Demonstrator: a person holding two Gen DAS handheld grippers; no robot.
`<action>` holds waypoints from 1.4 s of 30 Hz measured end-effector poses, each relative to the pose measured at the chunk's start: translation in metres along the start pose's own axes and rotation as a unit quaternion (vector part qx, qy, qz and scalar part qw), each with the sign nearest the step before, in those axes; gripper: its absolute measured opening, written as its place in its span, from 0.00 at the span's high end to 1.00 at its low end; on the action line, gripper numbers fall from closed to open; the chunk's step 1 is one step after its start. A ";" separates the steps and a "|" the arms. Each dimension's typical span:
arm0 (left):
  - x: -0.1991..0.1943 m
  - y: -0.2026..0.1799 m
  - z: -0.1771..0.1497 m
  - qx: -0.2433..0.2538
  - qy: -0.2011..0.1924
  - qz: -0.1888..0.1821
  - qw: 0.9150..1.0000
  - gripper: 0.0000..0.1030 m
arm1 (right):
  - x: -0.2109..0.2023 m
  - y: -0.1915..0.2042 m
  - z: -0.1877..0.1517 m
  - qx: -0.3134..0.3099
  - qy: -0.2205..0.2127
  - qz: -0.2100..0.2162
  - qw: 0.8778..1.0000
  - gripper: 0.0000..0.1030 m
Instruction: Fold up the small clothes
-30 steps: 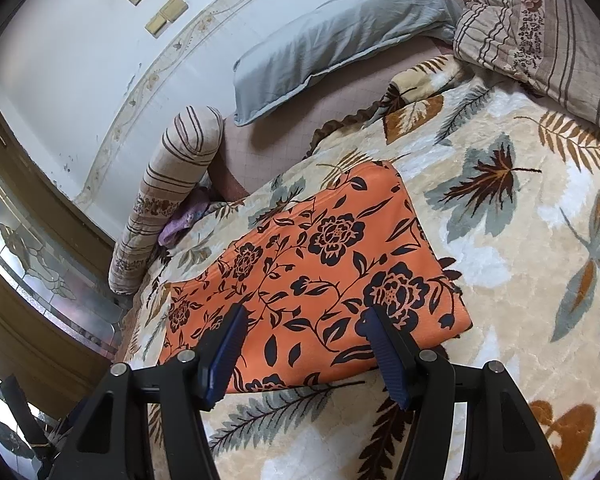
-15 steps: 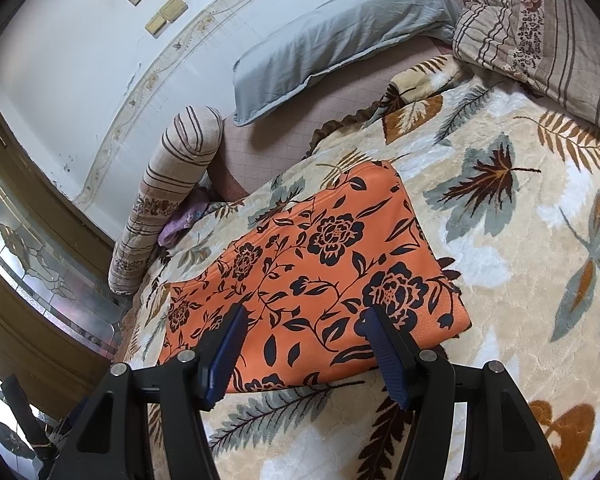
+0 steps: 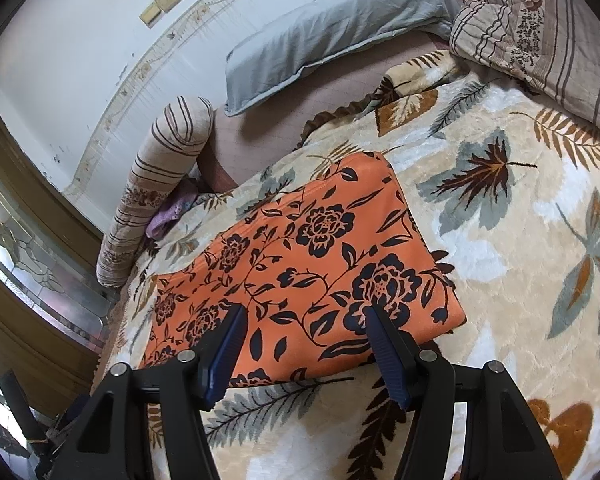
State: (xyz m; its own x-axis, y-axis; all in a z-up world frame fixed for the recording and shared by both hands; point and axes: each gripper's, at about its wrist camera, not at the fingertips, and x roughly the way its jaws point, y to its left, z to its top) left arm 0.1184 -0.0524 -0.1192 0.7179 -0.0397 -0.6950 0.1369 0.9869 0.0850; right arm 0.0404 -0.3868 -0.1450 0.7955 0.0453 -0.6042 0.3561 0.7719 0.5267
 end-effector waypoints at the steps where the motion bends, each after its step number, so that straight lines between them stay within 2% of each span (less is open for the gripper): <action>1: 0.001 0.001 0.000 -0.001 0.001 -0.001 1.000 0.06 | 0.001 0.000 0.000 0.000 0.001 -0.001 1.000 0.37; 15: 0.029 0.011 -0.004 -0.004 0.011 -0.008 1.000 0.06 | 0.021 0.006 -0.008 -0.007 0.023 -0.018 1.000 0.37; 25: 0.048 0.015 -0.008 -0.010 0.027 -0.016 0.999 0.06 | 0.034 0.003 -0.012 0.008 0.040 -0.014 0.999 0.37; 29: 0.057 0.013 -0.012 -0.009 0.045 -0.039 0.998 0.06 | 0.036 -0.002 -0.012 0.020 0.046 -0.006 0.999 0.37; 32: 0.075 0.012 -0.016 -0.021 0.086 -0.087 0.992 0.06 | 0.040 -0.013 -0.011 0.054 0.064 0.017 0.996 0.37; 34: 0.092 0.013 -0.018 -0.037 0.127 -0.122 0.984 0.06 | 0.044 -0.025 -0.012 0.087 0.077 0.031 0.993 0.37; 37: 0.112 0.020 -0.020 -0.072 0.167 -0.150 0.972 0.06 | 0.048 -0.045 -0.014 0.146 0.096 0.064 0.983 0.35; 42: 0.123 0.029 -0.011 -0.109 0.170 -0.170 0.964 0.06 | 0.056 -0.069 -0.018 0.223 0.106 0.100 0.964 0.32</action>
State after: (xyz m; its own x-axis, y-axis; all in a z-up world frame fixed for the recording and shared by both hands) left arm 0.2034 -0.0266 -0.2100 0.3864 -0.3508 -0.8530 0.1523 0.9364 -0.3161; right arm 0.0515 -0.4261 -0.2266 0.7694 0.3300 -0.5470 0.4183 0.3869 0.8218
